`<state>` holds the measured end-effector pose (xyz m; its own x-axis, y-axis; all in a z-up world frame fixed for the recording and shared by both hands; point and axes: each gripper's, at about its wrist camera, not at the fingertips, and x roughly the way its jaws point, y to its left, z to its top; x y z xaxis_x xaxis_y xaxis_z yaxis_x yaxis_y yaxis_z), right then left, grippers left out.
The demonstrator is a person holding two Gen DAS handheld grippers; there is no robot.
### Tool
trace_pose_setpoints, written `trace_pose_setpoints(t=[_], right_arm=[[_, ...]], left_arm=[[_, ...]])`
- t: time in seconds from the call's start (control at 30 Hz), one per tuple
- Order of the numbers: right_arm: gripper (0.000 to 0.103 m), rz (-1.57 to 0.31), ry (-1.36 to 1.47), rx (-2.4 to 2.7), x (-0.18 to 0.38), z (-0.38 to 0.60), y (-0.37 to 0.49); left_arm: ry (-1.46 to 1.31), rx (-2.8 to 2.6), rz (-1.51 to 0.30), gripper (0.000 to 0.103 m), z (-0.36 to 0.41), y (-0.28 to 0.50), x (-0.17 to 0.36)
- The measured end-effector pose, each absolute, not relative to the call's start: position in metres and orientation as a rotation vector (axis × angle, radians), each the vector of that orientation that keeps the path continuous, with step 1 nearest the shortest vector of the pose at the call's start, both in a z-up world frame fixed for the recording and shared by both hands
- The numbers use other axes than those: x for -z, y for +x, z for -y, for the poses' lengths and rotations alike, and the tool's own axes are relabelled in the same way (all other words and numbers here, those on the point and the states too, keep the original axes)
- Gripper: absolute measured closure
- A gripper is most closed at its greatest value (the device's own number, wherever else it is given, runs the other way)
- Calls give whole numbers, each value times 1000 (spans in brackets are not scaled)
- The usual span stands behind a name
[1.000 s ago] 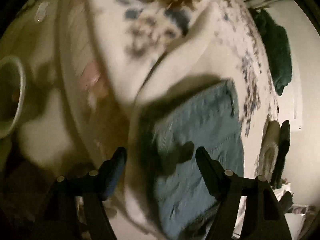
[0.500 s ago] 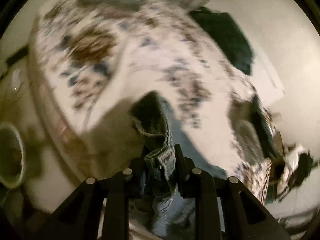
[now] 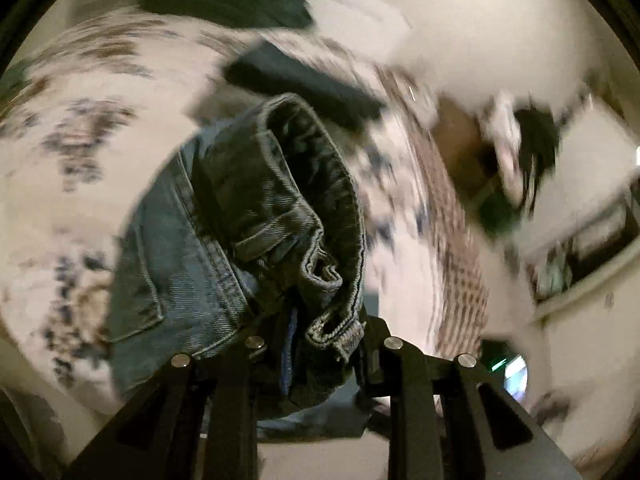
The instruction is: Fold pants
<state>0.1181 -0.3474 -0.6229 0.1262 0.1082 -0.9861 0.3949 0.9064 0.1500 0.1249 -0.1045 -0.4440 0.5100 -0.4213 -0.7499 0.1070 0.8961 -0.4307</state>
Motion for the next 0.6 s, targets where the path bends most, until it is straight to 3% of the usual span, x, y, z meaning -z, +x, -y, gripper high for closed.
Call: trace_pose_setpoints(t=[0.1,0.23,0.3,0.37,0.43,0.6], right_arm=[[6,-1458,441,231,627,380,100],[6,-1437,467,219,624,407,93],[6,-1415,503,197,618,422,92],[6,-1388,550,131,612,425,99],[6,-1363,614,38,609,419,113],[6,-1338,649,-198,615,379,156]], left_arm=[[-222,401,-1151,79,150,137,495],[-121,479,-1366,62,178,139,544],[-124,501,-1384,54,175,135,536],[-152,506,-1366,34,163,130,513],[-204,493,-1339,29,142,124,488],[-229,284,-1294,27,69,130,466]])
